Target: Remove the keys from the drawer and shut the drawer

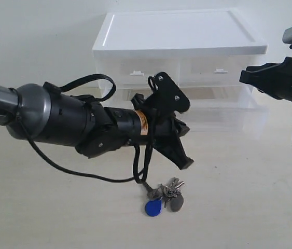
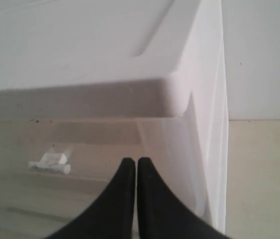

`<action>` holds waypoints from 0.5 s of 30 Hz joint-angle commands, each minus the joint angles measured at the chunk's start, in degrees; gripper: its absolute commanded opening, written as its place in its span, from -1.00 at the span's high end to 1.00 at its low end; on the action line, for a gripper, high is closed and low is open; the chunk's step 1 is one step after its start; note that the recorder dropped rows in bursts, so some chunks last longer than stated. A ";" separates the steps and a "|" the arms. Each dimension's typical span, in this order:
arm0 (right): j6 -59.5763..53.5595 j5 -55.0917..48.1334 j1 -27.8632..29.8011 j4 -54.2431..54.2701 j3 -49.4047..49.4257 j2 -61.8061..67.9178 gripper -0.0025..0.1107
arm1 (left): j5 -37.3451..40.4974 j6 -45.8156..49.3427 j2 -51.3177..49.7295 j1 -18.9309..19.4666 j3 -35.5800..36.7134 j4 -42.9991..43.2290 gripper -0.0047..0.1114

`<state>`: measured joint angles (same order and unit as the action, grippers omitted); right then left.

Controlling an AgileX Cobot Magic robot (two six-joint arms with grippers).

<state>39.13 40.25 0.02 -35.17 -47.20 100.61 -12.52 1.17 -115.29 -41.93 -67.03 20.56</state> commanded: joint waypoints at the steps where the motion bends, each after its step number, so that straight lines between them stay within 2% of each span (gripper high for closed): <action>1: -0.52 0.44 -0.05 -0.05 -0.16 0.05 0.96 | -1.61 0.30 -0.55 4.07 -2.94 -3.12 0.84; 8: -0.52 0.26 -0.05 -0.05 -0.16 0.05 0.96 | -3.98 1.24 -3.14 5.38 -7.27 -3.12 0.84; 15: -0.63 0.30 -0.05 0.06 -0.16 0.05 0.96 | 0.33 1.14 -6.68 7.68 -11.94 -3.12 0.84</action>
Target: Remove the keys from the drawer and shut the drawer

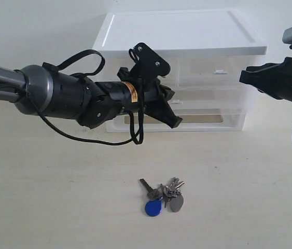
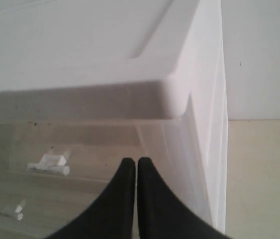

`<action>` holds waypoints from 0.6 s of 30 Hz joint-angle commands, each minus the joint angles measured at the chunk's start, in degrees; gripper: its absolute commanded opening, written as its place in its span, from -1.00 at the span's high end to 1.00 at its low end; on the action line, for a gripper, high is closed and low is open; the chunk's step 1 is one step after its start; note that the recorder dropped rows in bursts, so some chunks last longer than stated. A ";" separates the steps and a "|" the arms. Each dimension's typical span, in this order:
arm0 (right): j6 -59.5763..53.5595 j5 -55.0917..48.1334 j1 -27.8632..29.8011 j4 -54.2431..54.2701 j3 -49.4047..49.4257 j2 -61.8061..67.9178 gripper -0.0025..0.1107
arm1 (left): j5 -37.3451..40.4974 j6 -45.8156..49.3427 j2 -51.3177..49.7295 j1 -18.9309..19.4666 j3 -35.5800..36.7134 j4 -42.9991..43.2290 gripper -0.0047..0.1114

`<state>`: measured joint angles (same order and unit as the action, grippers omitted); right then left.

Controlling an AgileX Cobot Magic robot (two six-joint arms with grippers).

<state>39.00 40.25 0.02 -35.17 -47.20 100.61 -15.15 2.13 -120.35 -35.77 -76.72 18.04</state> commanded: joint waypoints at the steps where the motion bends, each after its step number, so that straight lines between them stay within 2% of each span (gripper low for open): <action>1: -0.50 0.30 -0.05 0.06 -0.16 0.05 0.96 | 3.94 0.18 -1.92 1.85 -2.38 -0.60 0.84; 5: -0.73 0.30 -0.05 0.05 -0.16 0.05 0.96 | 7.39 0.06 -1.65 1.83 -2.27 -0.60 0.84; 10: -0.86 0.30 -0.05 0.05 -0.16 0.05 0.96 | 7.72 0.45 1.21 -0.32 -0.01 -0.18 0.84; 18: -0.84 0.30 -0.05 -0.07 -0.16 0.05 0.96 | 7.76 2.13 11.61 -8.44 8.26 5.52 0.84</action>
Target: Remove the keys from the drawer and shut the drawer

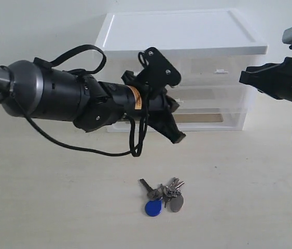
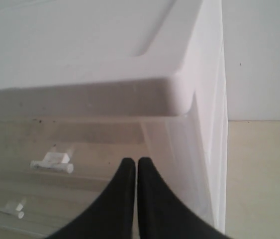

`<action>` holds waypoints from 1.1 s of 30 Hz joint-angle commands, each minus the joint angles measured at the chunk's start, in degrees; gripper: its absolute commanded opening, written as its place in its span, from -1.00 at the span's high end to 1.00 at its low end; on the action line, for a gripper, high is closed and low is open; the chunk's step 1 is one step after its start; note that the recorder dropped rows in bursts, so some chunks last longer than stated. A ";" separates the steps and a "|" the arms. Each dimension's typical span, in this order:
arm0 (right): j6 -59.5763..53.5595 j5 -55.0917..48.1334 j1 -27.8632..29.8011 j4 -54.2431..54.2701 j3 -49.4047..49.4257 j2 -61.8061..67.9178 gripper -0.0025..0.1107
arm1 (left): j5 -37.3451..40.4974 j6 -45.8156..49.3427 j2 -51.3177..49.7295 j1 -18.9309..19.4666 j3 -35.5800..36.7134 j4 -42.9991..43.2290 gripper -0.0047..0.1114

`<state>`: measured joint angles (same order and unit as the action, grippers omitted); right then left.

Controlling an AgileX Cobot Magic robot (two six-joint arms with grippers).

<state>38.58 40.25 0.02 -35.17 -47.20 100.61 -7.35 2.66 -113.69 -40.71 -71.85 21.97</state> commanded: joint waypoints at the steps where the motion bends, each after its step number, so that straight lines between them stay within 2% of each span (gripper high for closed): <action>1: -0.43 0.30 -0.05 -0.07 -0.16 0.05 0.96 | 0.11 1.62 6.35 -4.13 4.50 1.60 0.84; 5: -0.43 0.30 -0.05 -0.07 -0.16 0.05 0.96 | 6.21 1.40 10.90 -6.16 8.01 1.05 0.84; 10: -0.32 0.30 -0.05 0.26 -0.16 0.05 0.96 | 10.94 -3.10 13.22 -6.39 9.97 -0.43 0.84; 15: 0.13 0.17 -0.05 -1.39 -0.16 -0.06 0.96 | 9.39 -3.38 18.73 -7.16 15.03 -3.71 0.84; 19: 0.97 0.25 -0.05 -3.59 -0.16 -1.55 0.96 | 1.45 -3.38 25.22 -7.28 22.66 -6.72 0.84; 21: 1.48 -2.25 -0.02 -5.87 -0.16 -3.49 0.96 | 0.12 -4.08 28.73 -7.28 25.99 -6.72 0.84; 23: 4.10 -5.62 -0.05 -9.11 -0.16 -5.98 0.96 | 0.11 -4.42 31.68 -7.28 28.66 -6.72 0.84; 25: 13.17 -8.52 -0.02 -18.63 0.59 -11.30 0.96 | -0.39 -4.86 37.40 -7.15 32.54 -6.72 0.84; 26: 14.51 -8.13 -0.02 -20.09 1.33 -12.86 0.96 | -0.83 -5.37 38.58 -7.15 33.27 -6.72 0.84; 33: 16.06 -7.29 -0.05 -20.68 11.55 -36.55 0.96 | -2.05 -5.74 58.89 -7.15 40.25 -10.72 0.84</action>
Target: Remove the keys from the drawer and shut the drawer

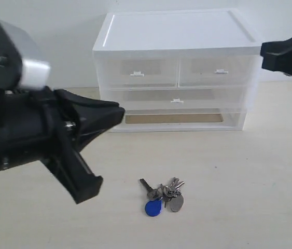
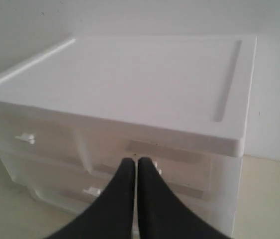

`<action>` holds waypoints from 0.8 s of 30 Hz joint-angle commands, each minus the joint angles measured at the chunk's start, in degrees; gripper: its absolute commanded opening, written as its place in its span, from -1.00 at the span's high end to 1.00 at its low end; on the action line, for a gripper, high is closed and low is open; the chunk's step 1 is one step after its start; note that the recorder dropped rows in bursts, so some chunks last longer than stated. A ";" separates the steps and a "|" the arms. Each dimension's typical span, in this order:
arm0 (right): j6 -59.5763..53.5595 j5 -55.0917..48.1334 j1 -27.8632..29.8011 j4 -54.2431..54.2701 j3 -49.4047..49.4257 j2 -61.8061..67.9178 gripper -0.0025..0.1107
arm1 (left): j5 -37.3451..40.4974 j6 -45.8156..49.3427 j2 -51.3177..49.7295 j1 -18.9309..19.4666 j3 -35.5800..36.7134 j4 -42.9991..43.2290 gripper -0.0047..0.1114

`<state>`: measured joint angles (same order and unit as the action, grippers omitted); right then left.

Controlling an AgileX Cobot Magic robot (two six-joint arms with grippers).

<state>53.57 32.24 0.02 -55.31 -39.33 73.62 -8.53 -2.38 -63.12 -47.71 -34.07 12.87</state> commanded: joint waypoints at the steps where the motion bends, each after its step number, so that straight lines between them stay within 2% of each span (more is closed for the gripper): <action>1: 1.07 0.70 -0.05 -0.54 4.57 -12.11 0.96 | -0.87 -0.71 10.88 -0.15 3.17 -1.62 0.84; 4: 2.08 -1.35 -0.05 -0.54 9.40 -25.98 0.96 | -0.87 -0.71 21.56 -0.15 6.50 -2.99 0.84; 10: 4.38 -13.05 -0.02 0.44 19.31 -50.32 0.96 | -0.98 -1.65 39.98 -0.15 13.15 -2.98 0.84; 20: 9.13 -21.44 -0.02 0.79 27.84 -73.17 0.96 | -3.77 -2.77 49.77 -0.15 18.76 -2.98 0.84; 24: 10.44 -22.85 -0.02 0.68 28.68 -73.62 0.96 | -3.58 -2.77 51.04 -0.15 19.93 -2.98 0.84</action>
<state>62.89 10.87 0.02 -54.75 -11.27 0.51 -11.88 -4.46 -12.94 -47.71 -14.95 10.47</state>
